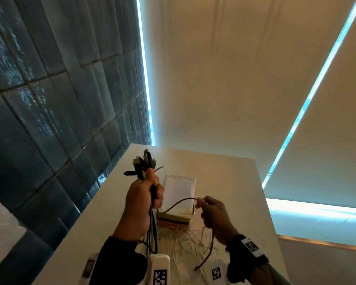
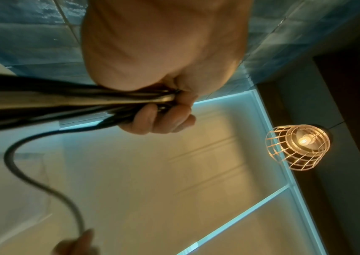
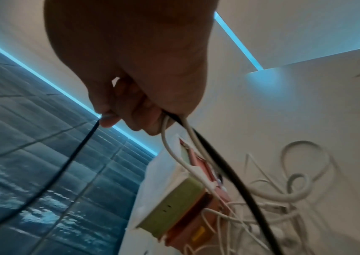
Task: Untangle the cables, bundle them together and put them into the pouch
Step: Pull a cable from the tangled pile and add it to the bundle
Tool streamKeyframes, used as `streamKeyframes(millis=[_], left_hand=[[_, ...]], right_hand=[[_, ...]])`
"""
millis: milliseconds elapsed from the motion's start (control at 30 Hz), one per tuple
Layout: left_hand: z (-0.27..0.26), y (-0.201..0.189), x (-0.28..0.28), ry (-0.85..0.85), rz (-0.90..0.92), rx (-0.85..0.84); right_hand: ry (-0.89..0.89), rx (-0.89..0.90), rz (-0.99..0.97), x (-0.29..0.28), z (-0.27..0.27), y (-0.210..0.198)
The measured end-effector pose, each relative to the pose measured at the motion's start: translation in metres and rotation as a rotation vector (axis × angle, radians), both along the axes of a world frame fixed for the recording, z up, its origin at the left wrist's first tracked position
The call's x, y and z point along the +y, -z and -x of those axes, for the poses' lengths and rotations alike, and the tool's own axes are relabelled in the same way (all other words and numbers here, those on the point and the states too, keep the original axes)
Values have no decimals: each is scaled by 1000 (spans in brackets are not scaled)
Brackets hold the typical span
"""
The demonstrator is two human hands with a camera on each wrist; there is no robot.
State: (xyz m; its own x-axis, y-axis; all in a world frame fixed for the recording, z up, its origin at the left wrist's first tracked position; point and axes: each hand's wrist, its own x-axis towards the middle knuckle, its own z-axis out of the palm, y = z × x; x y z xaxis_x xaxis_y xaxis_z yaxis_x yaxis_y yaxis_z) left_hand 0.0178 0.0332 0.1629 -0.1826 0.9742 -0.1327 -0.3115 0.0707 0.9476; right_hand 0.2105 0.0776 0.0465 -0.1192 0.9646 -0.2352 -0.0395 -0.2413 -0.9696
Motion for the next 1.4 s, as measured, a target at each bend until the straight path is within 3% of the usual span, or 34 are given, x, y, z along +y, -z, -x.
streamKeyframes(millis=[100, 267, 433, 633, 1167, 1267, 1400], left_hand=[[-12, 9, 1, -30, 109, 54], [-20, 15, 4, 30, 247, 81], [-17, 8, 1, 133, 278, -280], [-17, -7, -4, 140, 54, -527], [-6, -21, -12, 91, -225, -305], [6, -28, -11, 89, -260, -305], [11, -21, -8, 17, -160, -186]], right_hand=[[-5, 37, -147, -6, 10, -25], [-162, 80, -423, -27, 21, -62], [-292, 138, -496, -36, 20, -75], [-352, 90, -486, -35, 20, -59], [-399, -155, -318, -12, 23, 8], [-349, -231, -280, -14, 18, 31], [-214, -377, -272, -7, 23, 35]])
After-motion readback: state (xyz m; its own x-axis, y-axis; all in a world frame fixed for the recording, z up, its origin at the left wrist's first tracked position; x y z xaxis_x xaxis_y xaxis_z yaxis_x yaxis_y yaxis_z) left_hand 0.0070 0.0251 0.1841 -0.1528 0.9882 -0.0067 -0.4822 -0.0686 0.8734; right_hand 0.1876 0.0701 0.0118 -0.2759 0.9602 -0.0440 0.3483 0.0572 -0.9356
